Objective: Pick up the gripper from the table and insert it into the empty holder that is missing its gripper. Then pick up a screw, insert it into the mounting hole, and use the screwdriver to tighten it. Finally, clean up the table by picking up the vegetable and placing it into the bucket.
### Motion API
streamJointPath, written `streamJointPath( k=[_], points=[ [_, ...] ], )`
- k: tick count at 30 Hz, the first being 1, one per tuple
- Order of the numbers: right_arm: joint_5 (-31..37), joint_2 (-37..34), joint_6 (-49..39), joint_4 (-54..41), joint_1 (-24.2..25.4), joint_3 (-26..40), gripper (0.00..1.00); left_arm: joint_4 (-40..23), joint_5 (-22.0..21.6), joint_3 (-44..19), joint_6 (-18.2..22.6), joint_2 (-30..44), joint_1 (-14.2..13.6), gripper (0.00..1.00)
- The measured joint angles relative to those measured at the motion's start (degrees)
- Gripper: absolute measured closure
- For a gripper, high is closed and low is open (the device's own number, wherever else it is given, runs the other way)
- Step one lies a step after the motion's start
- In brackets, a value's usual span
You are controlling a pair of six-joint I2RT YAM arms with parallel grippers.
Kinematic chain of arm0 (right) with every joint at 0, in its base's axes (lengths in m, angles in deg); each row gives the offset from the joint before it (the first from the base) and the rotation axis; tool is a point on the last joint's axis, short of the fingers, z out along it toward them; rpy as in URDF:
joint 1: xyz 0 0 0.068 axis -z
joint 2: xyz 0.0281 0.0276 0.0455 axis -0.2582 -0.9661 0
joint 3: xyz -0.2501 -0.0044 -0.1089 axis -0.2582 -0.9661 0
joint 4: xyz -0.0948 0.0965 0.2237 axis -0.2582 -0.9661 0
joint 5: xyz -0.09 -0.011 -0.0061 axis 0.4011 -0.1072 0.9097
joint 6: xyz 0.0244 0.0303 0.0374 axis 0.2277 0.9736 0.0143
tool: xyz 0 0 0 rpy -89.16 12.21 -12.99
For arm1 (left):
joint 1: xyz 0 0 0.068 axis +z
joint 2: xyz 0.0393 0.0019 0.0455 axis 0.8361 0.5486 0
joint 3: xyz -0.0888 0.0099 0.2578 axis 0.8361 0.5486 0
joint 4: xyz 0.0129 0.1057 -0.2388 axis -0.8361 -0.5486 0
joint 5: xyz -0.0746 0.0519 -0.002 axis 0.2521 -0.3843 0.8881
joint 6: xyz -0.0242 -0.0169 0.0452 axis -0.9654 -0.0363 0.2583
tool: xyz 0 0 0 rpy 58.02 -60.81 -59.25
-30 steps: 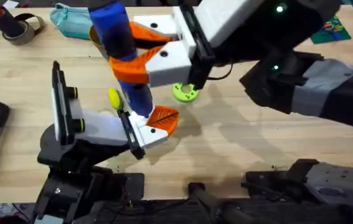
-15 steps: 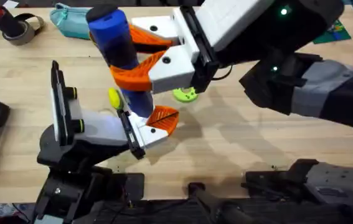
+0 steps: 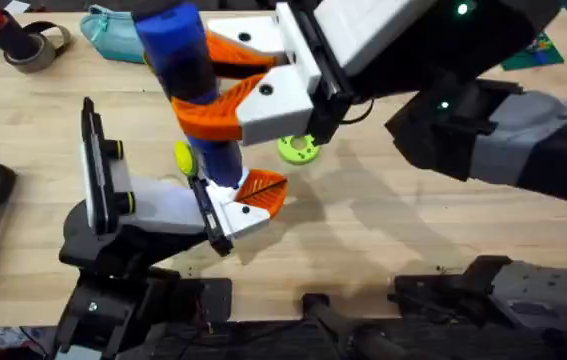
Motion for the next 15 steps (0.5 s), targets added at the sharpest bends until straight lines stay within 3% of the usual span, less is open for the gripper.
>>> streamJointPath(
  k=[15],
  points=[
    [-0.17,0.00,0.45,-3.09,0.00,3.05,0.844,0.00,0.00,0.00,0.00,-0.01,0.00,0.984]
  ],
)
